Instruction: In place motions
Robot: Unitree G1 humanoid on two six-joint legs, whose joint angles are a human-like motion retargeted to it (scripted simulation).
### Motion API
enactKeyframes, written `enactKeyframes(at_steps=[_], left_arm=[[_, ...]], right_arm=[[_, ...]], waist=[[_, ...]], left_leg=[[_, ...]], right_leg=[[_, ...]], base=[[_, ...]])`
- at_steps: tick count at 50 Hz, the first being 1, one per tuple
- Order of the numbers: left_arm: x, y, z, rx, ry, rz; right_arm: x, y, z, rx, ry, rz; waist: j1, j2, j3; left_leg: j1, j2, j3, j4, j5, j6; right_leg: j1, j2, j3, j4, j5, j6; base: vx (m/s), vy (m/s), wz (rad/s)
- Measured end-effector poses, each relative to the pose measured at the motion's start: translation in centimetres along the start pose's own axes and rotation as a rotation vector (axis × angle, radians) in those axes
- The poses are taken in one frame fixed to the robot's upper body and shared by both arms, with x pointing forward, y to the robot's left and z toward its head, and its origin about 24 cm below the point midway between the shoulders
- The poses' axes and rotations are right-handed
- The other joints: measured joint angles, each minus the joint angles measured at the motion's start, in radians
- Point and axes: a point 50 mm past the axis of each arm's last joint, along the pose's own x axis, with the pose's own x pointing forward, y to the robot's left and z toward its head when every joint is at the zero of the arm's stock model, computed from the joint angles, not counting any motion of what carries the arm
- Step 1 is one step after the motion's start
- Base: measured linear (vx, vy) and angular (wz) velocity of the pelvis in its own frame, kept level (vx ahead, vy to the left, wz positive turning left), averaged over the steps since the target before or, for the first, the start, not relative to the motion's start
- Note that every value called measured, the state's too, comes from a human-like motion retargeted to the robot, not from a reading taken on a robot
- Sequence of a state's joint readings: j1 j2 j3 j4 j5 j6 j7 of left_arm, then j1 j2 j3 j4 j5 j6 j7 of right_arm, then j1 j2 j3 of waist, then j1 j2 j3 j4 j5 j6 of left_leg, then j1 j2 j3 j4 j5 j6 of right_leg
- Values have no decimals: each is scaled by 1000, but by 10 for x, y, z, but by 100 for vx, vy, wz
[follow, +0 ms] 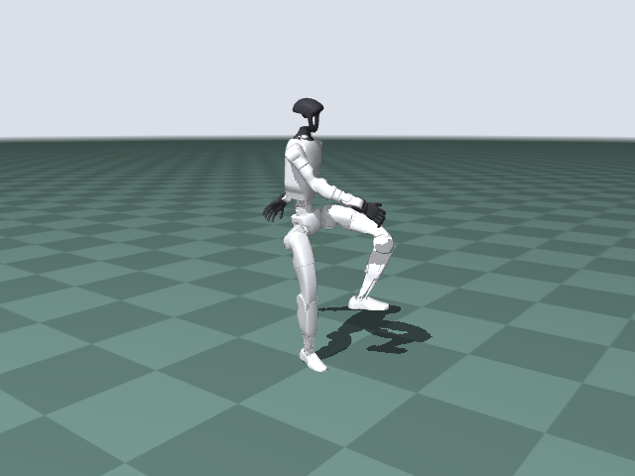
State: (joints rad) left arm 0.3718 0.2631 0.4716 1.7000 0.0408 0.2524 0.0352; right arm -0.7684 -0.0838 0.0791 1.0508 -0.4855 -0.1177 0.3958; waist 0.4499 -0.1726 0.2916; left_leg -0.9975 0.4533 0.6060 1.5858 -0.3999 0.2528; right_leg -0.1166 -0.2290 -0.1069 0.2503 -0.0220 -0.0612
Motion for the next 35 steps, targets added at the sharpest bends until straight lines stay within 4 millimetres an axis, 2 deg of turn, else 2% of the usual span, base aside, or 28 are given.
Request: enactKeyframes(at_steps=[2, 3, 5, 6, 7, 8, 9, 10, 11, 12, 13, 14, 15, 16, 17, 18, 20, 22, 23, 25, 26, 28, 30, 32, 35], left_arm=[[-4, -12, 16, 50, -74, -38], [-7, -19, 27, 78, -121, -51], [-17, -32, 53, 133, -232, -46], [-24, -41, 66, 147, -304, -23], [-31, -50, 80, 159, -381, 3], [-41, -60, 95, 169, -469, 34], [-53, -75, 111, 184, -560, 40], [-69, -91, 127, 201, -654, 32], [-90, -115, 146, 228, -758, -26], [-119, -139, 167, 256, -876, -96], [-160, -163, 193, 291, -1024, -185], [-206, -182, 216, 333, -1186, -254], [-256, -196, 234, 380, -1354, -312], [-315, -207, 247, 416, -1531, -349], [-371, -212, 253, 444, -1697, -373], [-418, -212, 254, 452, -1840, -375], [-496, -202, 246, 413, -2059, -384], [-537, -196, 235, 334, -2173, -443], [-547, -197, 229, 308, -2198, -487], [-552, -206, 221, 302, -2208, -573], [-550, -214, 216, 336, -2211, -594], [-537, -228, 211, 388, -2192, -608], [-511, -238, 214, 418, -2112, -602], [-459, -248, 222, 464, -1947, -576], [-334, -239, 230, 503, -1586, -487]], right_arm=[[-2, 31, -28, 74, 59, 81], [-7, 50, -48, 117, 113, 133], [-26, 94, -95, 201, 266, 249], [-44, 122, -124, 245, 377, 309], [-69, 152, -153, 296, 500, 366], [-101, 184, -182, 359, 648, 414], [-137, 215, -204, 446, 812, 444], [-175, 246, -220, 539, 989, 468], [-212, 268, -231, 643, 1159, 469], [-247, 284, -236, 734, 1315, 464], [-272, 289, -240, 809, 1436, 438], [-294, 295, -241, 891, 1523, 419], [-314, 302, -239, 975, 1594, 401], [-330, 304, -240, 1055, 1627, 378], [-345, 307, -240, 1128, 1658, 364], [-360, 312, -238, 1186, 1689, 368], [-386, 315, -236, 1233, 1771, 341], [-415, 320, -232, 1206, 1902, 259], [-432, 325, -228, 1192, 1977, 209], [-463, 334, -218, 1180, 2110, 84], [-467, 340, -214, 1203, 2130, 20], [-466, 350, -209, 1251, 2124, -58], [-459, 356, -206, 1281, 2089, -48], [-442, 355, -211, 1291, 2011, 18], [-402, 333, -227, 1195, 1866, 248]], waist=[[-73, 52, -73], [-113, 78, -110], [-192, 101, -182], [-227, 100, -213], [-263, 106, -243], [-302, 123, -269], [-347, 134, -287], [-396, 143, -301], [-453, 164, -304], [-518, 184, -304], [-598, 202, -299], [-619, 232, -263], [-612, 267, -210], [-690, 268, -162], [-762, 273, -108], [-825, 284, -41], [-959, 294, 53], [-1019, 316, 85], [-1046, 322, 80], [-1045, 329, 31], [-1009, 333, -1], [-936, 316, -53], [-887, 307, -116], [-819, 300, -174], [-677, 272, -222]], left_leg=[[109, -12, -83, -43, 39, -56], [182, -50, -125, -106, 62, -91], [371, -159, -155, -305, 89, -131], [479, -232, -162, -439, 102, -132], [590, -312, -192, -595, 134, -144], [708, -405, -269, -791, 202, -179], [835, -462, -312, -977, 82, -198], [966, -502, -338, -1158, -132, -210], [1090, -471, -150, -1323, -170, -185], [1157, -439, -39, -1437, -182, -189], [1114, -404, -81, -1449, -143, -250], [1064, -382, -180, -1440, -98, -272], [1011, -365, -308, -1421, -49, -275], [1012, -390, -299, -1416, -59, -234], [1015, -400, -292, -1411, -64, -199], [1023, -384, -290, -1403, -59, -180], [1019, -360, -309, -1402, -57, -169], [996, -328, -309, -1403, -60, -171], [987, -315, -311, -1402, -58, -176], [973, -318, -303, -1404, -51, -178], [963, -331, -309, -1411, -44, -182], [972, -358, -296, -1437, -33, -189], [965, -373, -290, -1470, -16, -202], [969, -395, -260, -1487, -16, -209], [1039, -380, -127, -1475, -51, -234]], right_leg=[[55, 52, -63, -64, 11, 10], [82, 76, -99, -94, 14, 18], [109, 87, -163, -125, 6, 42], [121, 75, -190, -123, -2, 58], [136, 71, -221, -118, -10, 69], [156, 81, -261, -105, -18, 73], [163, 86, -301, -66, -18, 64], [163, 88, -342, -14, -15, 49], [114, 70, -400, 127, 96, 5], [25, 28, -436, 315, 205, -35], [-145, -65, -426, 598, 310, -65], [-297, -22, -328, 791, 339, -77], [-441, 90, -187, 938, 330, -81], [-549, -23, -206, 1102, 293, -93], [-647, -118, -224, 1246, 255, -107], [-725, -178, -239, 1348, 219, -127], [-901, -266, -241, 1484, 155, -135], [-1034, -236, -282, 1480, 142, -149], [-1069, -240, -298, 1459, 137, -149], [-1092, -265, -316, 1426, 102, -177], [-1073, -269, -317, 1411, 97, -178], [-985, -250, -304, 1371, 109, -157], [-825, -238, -331, 1311, 120, -148], [-623, -183, -346, 1184, 155, -125], [-274, -8, -334, 865, 215, -93]], base=[[12, 18, 108], [16, 17, 134], [25, 17, 149], [37, 23, 149], [50, 30, 153], [54, 28, 167], [54, 22, 181], [37, 23, 179], [16, 28, 177], [-18, 39, 180], [-38, 37, 109], [-50, 30, -7], [-54, 29, 25], [-58, 33, 131], [-59, 42, 258], [-52, 42, 232], [-41, 37, 189], [-9, 16, 83], [20, -9, 55], [33, -19, 13], [18, -15, -37], [4, -16, -55], [10, -23, -31], [10, -1, -106], [18, 0, -174]])
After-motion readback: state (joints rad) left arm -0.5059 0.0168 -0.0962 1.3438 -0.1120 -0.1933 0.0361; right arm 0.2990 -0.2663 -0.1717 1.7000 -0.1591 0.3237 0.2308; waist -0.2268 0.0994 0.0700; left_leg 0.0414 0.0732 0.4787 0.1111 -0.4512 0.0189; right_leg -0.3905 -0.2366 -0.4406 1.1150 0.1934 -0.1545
